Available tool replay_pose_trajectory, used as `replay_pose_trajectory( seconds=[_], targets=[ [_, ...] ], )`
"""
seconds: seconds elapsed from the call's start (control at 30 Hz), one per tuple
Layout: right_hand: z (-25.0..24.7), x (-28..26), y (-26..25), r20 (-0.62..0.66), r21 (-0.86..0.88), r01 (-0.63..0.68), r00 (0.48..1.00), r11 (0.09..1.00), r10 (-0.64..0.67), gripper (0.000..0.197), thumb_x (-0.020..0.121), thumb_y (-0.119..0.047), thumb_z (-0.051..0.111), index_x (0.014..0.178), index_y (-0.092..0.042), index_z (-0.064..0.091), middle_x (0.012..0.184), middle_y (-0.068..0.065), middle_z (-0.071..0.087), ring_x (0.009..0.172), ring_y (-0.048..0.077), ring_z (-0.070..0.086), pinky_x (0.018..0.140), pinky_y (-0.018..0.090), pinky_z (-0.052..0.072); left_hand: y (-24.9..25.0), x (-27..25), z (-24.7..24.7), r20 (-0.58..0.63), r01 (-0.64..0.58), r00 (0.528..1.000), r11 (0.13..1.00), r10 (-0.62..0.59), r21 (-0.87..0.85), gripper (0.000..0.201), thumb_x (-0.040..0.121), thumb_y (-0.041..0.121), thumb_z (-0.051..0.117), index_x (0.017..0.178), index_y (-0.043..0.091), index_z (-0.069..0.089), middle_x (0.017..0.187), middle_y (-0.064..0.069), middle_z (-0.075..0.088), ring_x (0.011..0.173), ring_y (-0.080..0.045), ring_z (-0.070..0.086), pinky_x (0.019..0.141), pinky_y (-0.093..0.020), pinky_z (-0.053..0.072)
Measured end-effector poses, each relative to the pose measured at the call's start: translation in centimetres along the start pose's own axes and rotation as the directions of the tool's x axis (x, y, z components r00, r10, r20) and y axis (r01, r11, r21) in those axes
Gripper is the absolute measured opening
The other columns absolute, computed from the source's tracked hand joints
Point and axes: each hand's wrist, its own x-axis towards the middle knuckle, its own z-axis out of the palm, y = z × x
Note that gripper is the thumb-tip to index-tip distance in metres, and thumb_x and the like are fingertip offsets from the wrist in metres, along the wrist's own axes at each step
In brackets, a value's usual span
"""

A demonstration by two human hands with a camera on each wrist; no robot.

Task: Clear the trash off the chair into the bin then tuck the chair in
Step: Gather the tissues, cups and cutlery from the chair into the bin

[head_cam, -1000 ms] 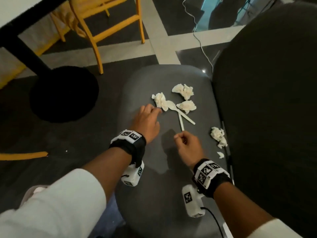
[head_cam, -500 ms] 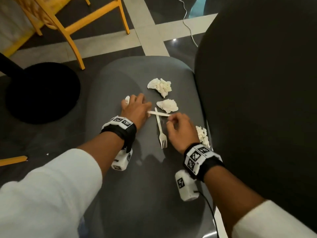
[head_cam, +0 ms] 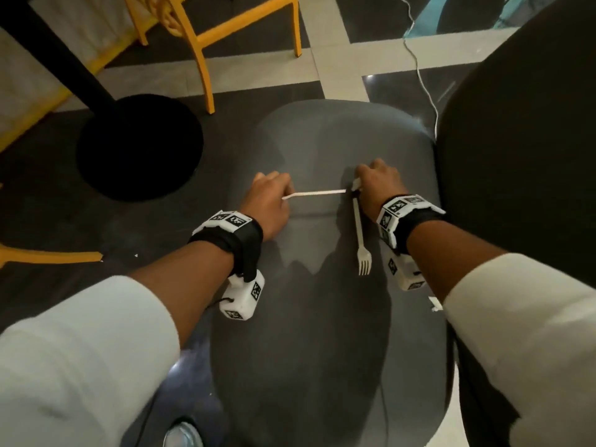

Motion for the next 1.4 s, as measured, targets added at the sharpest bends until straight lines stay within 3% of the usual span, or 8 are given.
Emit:
replay_pose_trajectory(
  seconds=[0.3,0.4,0.5,0.63,0.8,1.17,1.3,1.4],
  targets=[
    [-0.9,-5.8,-14.5,-0.017,0.588,-0.107,0.989,0.802,0.145,0.043,0.091,-0.039,0.049,0.116,-0.007,0.064,0.117,0.019,0.069,0.110,0.037,0.064,0.092,0.040,0.050,-3.1,-6.5,-5.3,-0.052,0.229,0.972,0.973,-0.228,0.016,0.030,0.097,0.017,0.038,0.102,0.005,0.065,0.116,-0.021,0.060,0.108,-0.039,0.054,0.094,-0.038,0.035],
    [2.6,-8.5,-22.1,0.066,0.710,-0.106,0.994,0.696,0.085,0.031,0.086,-0.041,0.045,0.096,-0.019,0.063,0.092,0.008,0.072,0.083,0.030,0.071,0.076,0.052,0.060,-7.6,-12.0,-6.6,-0.054,0.453,0.885,0.884,-0.462,-0.117,0.031,0.097,0.018,0.037,0.110,0.006,0.062,0.120,-0.018,0.062,0.113,-0.038,0.055,0.091,-0.037,0.041],
    [6.9,-12.0,-29.5,0.200,0.670,-0.073,0.976,0.739,-0.085,0.017,0.093,-0.032,0.045,0.084,-0.026,0.058,0.076,-0.006,0.067,0.074,0.024,0.067,0.071,0.039,0.055,-13.5,-19.2,-6.9,0.015,0.642,0.763,0.756,-0.646,-0.127,0.035,0.093,0.019,0.040,0.118,0.006,0.062,0.123,-0.023,0.063,0.116,-0.043,0.054,0.093,-0.041,0.044],
    [14.6,-15.2,-37.3,0.386,0.603,-0.113,0.908,0.790,-0.165,0.029,0.096,-0.030,0.044,0.106,-0.011,0.063,0.105,0.015,0.073,0.100,0.035,0.069,0.092,0.044,0.055,-23.5,-28.6,-5.9,0.117,0.797,0.602,0.603,-0.790,-0.034,0.041,0.088,0.024,0.042,0.116,0.004,0.063,0.123,-0.023,0.063,0.116,-0.045,0.055,0.098,-0.044,0.043],
    [22.7,-18.0,-44.2,0.508,0.550,-0.214,0.853,0.807,-0.120,0.037,0.101,-0.034,0.045,0.128,-0.011,0.053,0.129,0.024,0.056,0.111,0.041,0.061,0.094,0.039,0.047,-32.6,-34.4,-5.9,0.280,0.814,0.527,0.571,-0.803,0.107,0.037,0.097,0.015,0.040,0.125,0.000,0.058,0.134,-0.023,0.057,0.124,-0.040,0.051,0.103,-0.041,0.038],
    [31.5,-18.2,-50.6,0.637,0.514,-0.289,0.759,0.808,-0.133,0.077,0.090,-0.030,0.044,0.159,-0.016,0.013,0.157,0.020,0.036,0.140,0.042,0.041,0.113,0.053,0.039,-41.4,-37.0,-1.9,0.276,0.694,0.693,0.720,-0.666,-0.005,0.040,0.084,0.034,0.051,0.124,0.034,0.053,0.122,0.006,0.062,0.113,-0.022,0.060,0.097,-0.044,0.051],
    [28.1,-19.1,-48.0,0.671,0.490,-0.228,0.715,0.842,-0.196,0.047,0.101,-0.020,0.043,0.148,-0.011,0.042,0.145,0.014,0.052,0.134,0.034,0.051,0.106,0.028,0.042,-39.1,-36.7,-3.6,0.252,0.740,0.642,0.672,-0.724,0.045,0.040,0.091,0.011,0.051,0.130,0.017,0.055,0.128,-0.008,0.062,0.118,-0.032,0.057,0.097,-0.038,0.047],
    [24.8,-20.0,-45.9,0.616,0.524,-0.229,0.767,0.820,-0.180,0.032,0.100,-0.021,0.043,0.121,-0.010,0.065,0.125,0.018,0.067,0.117,0.037,0.063,0.099,0.038,0.052,-37.0,-35.5,-5.8,0.243,0.686,0.683,0.719,-0.689,0.111,0.035,0.094,0.017,0.050,0.128,0.012,0.057,0.132,-0.012,0.060,0.121,-0.034,0.055,0.096,-0.038,0.043]
  ],
)
